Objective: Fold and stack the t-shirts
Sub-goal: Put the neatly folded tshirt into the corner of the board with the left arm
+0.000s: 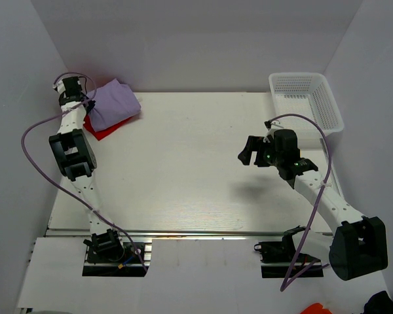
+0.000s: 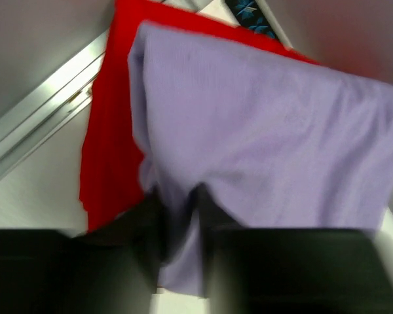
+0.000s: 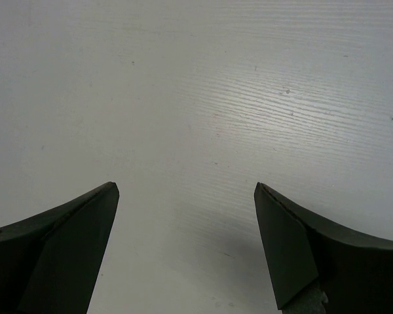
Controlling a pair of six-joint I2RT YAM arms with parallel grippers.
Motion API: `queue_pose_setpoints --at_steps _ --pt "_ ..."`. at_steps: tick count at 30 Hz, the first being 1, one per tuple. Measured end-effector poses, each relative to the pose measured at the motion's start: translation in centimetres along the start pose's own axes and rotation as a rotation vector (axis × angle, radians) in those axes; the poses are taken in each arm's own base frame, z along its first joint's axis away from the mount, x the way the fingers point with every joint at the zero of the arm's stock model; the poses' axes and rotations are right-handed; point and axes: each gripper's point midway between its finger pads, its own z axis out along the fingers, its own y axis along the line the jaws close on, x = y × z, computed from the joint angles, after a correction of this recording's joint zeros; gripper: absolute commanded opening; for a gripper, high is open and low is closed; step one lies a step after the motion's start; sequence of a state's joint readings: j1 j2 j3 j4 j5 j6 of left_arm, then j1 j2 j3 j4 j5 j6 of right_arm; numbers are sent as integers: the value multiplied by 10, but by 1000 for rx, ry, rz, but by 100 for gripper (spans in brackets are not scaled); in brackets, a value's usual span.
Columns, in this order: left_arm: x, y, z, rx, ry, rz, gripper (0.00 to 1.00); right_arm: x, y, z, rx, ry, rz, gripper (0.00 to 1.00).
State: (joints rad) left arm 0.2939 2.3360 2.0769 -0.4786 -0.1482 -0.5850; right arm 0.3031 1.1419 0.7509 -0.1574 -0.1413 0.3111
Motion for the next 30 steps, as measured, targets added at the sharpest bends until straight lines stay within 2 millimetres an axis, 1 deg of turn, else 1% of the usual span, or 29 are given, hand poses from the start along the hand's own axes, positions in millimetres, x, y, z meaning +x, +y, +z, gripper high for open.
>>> queue_pose_setpoints --at_steps 1,2,4,5,6,7,11,13,16,21,24,25,28,30 --pt "2 5 1 -14 7 -4 55 0 0 0 0 0 0 90" --pt "4 9 1 -30 14 -13 64 0 0 0 -1 2 0 90" --pt "6 19 2 -59 24 -21 75 2 0 1 -3 8 2 90" --pt "7 23 2 -71 28 -26 78 3 0 2 -5 12 2 90" --pt "7 26 2 -79 31 -31 98 3 1 2 -8 15 3 90" --pt "9 29 2 -89 37 -27 100 4 1 2 -11 17 3 90" --pt "10 37 0 -113 51 -39 100 4 3 2 -24 20 3 90" --pt "10 36 -4 -106 57 -37 100 4 4 2 -30 22 3 90" --pt "8 26 -13 -60 69 -22 100 5 6 2 -39 23 2 90" --pt "-5 -3 -36 53 43 17 100 5 8 1 -48 26 2 90" --pt "-17 -23 -47 128 3 44 100 5 9 1 -55 27 2 90" --pt "-21 -33 -50 176 -15 60 100 5 9 1 -56 27 3 90" --pt "-23 -62 -55 347 -32 109 100 5 10 1 -62 29 7 90" --pt "-22 -77 -52 433 -29 136 100 6 11 2 -64 33 12 90"
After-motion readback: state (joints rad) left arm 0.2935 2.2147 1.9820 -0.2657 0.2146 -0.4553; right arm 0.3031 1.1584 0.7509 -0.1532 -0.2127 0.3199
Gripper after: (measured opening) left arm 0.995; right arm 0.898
